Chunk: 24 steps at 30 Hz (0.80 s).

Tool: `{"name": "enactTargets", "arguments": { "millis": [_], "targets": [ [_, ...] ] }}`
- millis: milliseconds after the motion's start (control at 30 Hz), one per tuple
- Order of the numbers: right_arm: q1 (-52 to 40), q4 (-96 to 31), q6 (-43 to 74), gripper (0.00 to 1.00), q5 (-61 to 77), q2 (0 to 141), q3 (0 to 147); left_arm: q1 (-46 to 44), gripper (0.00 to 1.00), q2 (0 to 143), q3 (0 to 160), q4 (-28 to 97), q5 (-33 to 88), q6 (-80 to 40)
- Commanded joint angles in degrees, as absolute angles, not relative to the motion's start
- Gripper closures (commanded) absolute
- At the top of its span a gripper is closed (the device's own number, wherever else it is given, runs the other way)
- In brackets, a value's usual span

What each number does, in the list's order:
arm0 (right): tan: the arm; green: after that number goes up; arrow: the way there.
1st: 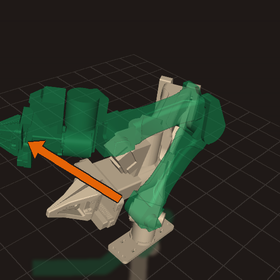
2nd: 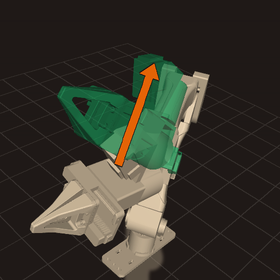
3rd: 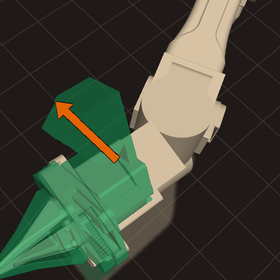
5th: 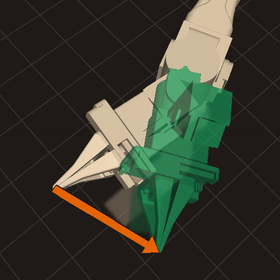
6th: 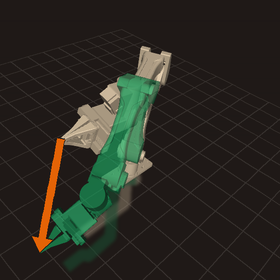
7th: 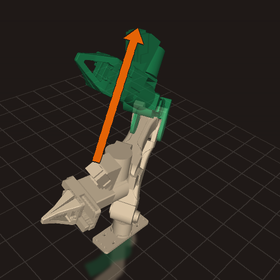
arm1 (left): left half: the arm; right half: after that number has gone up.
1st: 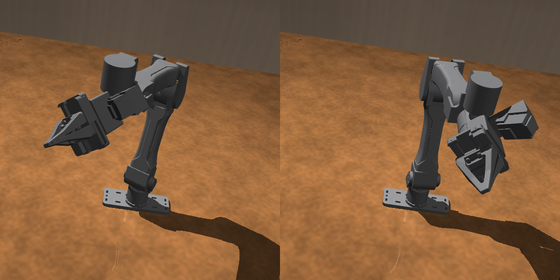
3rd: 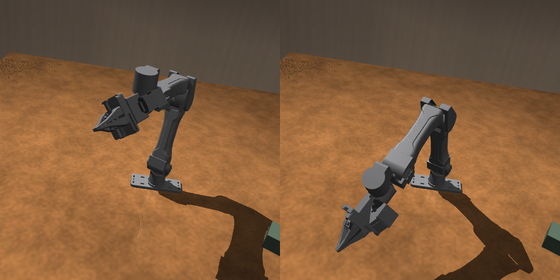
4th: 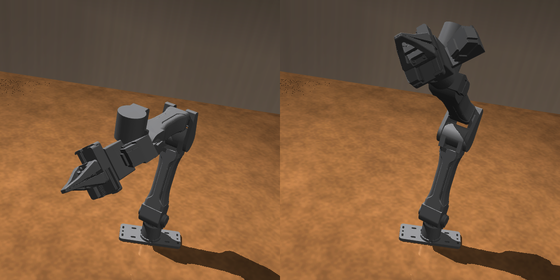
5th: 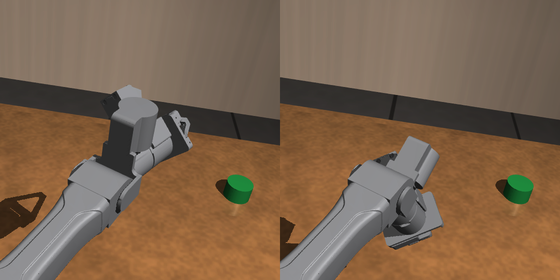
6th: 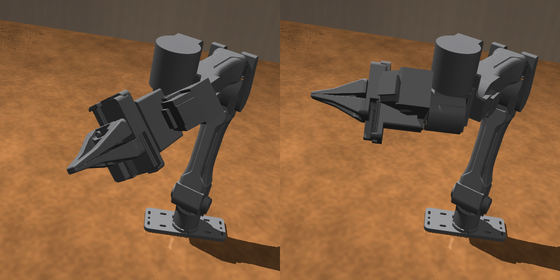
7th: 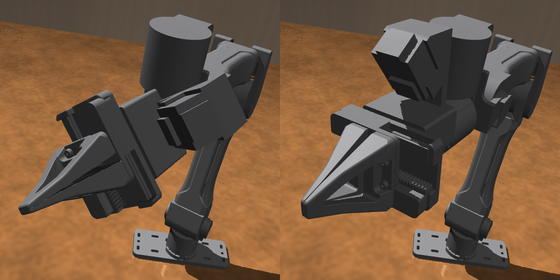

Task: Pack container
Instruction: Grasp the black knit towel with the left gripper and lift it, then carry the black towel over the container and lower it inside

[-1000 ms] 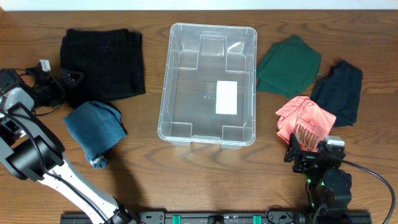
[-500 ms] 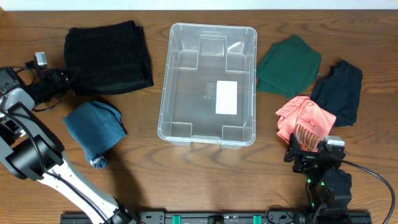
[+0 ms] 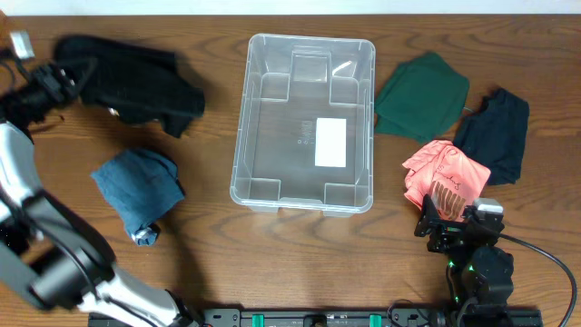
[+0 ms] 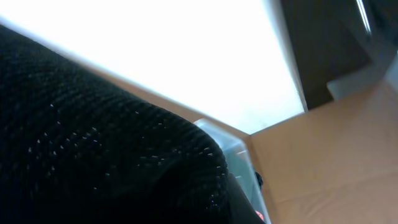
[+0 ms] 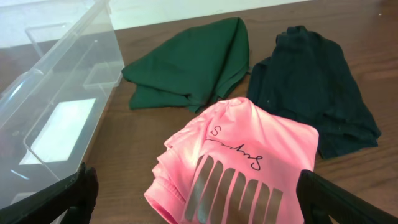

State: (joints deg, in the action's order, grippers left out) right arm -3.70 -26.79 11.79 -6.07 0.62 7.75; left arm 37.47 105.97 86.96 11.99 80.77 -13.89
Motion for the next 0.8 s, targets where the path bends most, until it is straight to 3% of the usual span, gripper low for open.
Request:
{"name": "enactTargets", "arguments": {
  "millis": [0,333,767],
  "targets": [
    [-3.55,-26.79,12.62,0.01,-6.63,0.32,7.6,33.71,0.94,94.21,88.42,7.97,83.59,-22.13],
    [-3.55,-26.79,12.62,0.01,-6.63,0.32,7.6,12.82,0.94,76.93,88.42,5.06,67.94,-24.69],
    [-3.55,-26.76,12.62,0.01,-6.63,0.32,7.6,-9.76,0.94,87.13,88.31,5.87,63.11,-8.08]
  ]
}}
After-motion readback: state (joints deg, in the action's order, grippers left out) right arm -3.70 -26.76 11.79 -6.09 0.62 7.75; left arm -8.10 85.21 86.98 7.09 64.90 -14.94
